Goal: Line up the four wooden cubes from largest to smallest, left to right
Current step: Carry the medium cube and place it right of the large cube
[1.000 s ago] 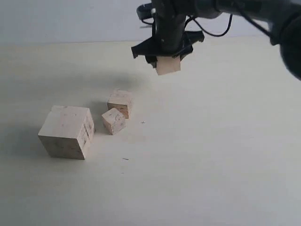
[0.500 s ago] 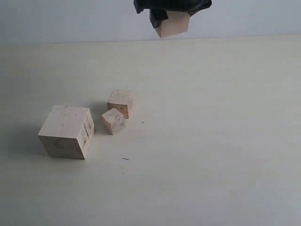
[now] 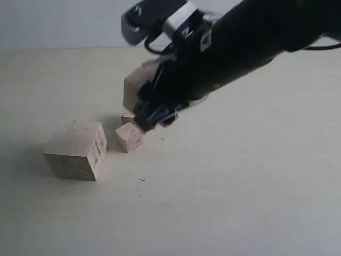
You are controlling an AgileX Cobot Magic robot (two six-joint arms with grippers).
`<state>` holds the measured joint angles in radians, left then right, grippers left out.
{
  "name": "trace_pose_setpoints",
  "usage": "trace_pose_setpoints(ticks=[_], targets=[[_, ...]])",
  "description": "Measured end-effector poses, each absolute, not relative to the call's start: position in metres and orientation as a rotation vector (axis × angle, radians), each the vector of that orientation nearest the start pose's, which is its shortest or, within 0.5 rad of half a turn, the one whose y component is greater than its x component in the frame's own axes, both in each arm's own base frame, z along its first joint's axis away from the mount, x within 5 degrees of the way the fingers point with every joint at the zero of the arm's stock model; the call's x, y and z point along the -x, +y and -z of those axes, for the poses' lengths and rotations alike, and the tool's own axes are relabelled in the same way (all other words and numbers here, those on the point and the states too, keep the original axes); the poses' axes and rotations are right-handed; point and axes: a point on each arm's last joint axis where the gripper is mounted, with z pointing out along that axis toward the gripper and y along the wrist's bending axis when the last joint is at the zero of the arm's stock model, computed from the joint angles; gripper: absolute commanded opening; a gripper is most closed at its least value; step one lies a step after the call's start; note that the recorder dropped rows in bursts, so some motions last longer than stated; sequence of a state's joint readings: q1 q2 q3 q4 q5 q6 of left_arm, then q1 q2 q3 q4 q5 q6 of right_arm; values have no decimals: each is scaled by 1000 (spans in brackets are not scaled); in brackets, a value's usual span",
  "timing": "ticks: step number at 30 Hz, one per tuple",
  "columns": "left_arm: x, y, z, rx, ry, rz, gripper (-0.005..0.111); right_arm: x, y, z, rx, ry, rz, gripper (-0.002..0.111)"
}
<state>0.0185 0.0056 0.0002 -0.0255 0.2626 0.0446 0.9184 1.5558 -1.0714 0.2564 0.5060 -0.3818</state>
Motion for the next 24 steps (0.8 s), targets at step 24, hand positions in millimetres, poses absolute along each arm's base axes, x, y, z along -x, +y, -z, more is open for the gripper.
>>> trace_pose_setpoints(ticks=[24], targets=[[-55,0,-189,-6,1752,-22,0,-203,354,-126,2021,2024,-481,0]])
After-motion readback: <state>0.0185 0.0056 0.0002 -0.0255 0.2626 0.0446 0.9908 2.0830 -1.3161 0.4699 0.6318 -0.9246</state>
